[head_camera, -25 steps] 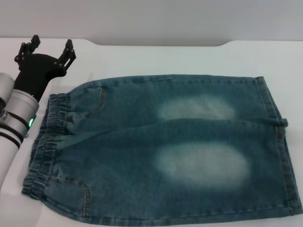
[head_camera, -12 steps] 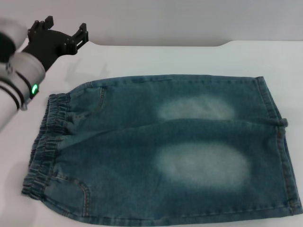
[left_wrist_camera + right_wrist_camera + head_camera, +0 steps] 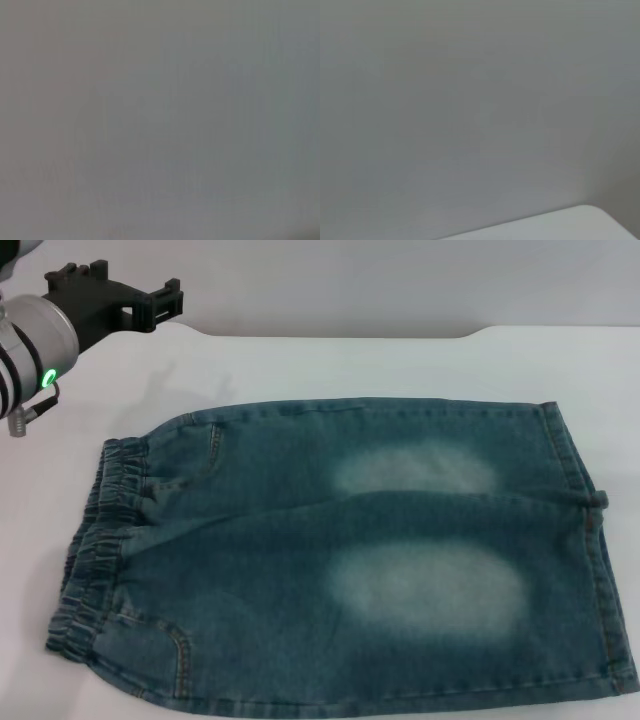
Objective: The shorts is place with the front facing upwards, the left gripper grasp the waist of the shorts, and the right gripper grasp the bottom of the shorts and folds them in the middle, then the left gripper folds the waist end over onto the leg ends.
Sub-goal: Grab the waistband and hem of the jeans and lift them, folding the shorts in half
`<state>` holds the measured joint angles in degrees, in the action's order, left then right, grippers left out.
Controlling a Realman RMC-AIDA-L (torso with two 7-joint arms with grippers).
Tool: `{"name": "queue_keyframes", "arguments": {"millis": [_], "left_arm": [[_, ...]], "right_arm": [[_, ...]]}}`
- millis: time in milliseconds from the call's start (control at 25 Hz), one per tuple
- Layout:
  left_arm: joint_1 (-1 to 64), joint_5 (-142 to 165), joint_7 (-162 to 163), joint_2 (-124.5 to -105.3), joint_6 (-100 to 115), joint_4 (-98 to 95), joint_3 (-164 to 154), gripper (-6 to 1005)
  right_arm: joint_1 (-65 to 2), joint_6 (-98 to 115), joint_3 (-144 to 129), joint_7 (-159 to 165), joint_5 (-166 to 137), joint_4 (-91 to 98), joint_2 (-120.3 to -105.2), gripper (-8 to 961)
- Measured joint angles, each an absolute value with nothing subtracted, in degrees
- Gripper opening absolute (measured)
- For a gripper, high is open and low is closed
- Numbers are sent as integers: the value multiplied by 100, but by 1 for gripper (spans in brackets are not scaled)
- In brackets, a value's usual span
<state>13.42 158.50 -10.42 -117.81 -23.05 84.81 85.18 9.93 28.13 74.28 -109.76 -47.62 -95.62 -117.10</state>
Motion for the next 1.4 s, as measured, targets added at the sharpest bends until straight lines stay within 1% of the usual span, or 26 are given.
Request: {"name": "queue_keyframes", "arguments": {"millis": [120, 160, 480, 680, 720, 920, 1040, 1160, 1320, 1400], "left_arm": [[1415, 15850, -1031, -11787, -2256, 8321, 8498, 846], [1448, 15850, -1030, -11790, -2256, 8254, 8480, 846], [1464, 15720, -984, -11800, -2194, 8127, 8437, 846], [1444, 15646, -1012, -11799, -2064, 8075, 8434, 846], [1452, 15641, -1013, -11800, -2062, 8047, 8433, 847], [1511, 15635, -1001, -11803, -1983, 7929, 8396, 847], [1518, 15635, -999, -11804, -1904, 7893, 8373, 847], [1572, 15635, -997, -11804, -1892, 7817, 8362, 847], [1615, 15635, -996, -11804, -1846, 7735, 8349, 847], [1620, 15636, -998, -11804, -1830, 7714, 8329, 847]], "right_arm": [[795, 2578, 7549, -10878, -5303, -9129, -11890, 689], [712, 2461, 7603, -10710, -5491, -8946, -11904, 689], [-61, 1173, 8483, -9477, -6561, -7839, -11928, 688], [-492, 926, 8633, -9508, -6612, -7764, -11869, 687], [-542, 752, 8646, -9544, -6653, -7736, -11871, 656], [-739, 472, 8670, -9668, -6692, -7490, -11899, 499], [-737, 318, 8639, -9815, -6705, -7449, -11901, 498], [-712, 143, 8770, -10114, -6430, -7472, -11933, 497], [-739, 222, 8939, -10200, -5972, -7570, -11913, 496], [-804, 254, 9149, -10242, -5753, -7506, -11939, 496]]}}
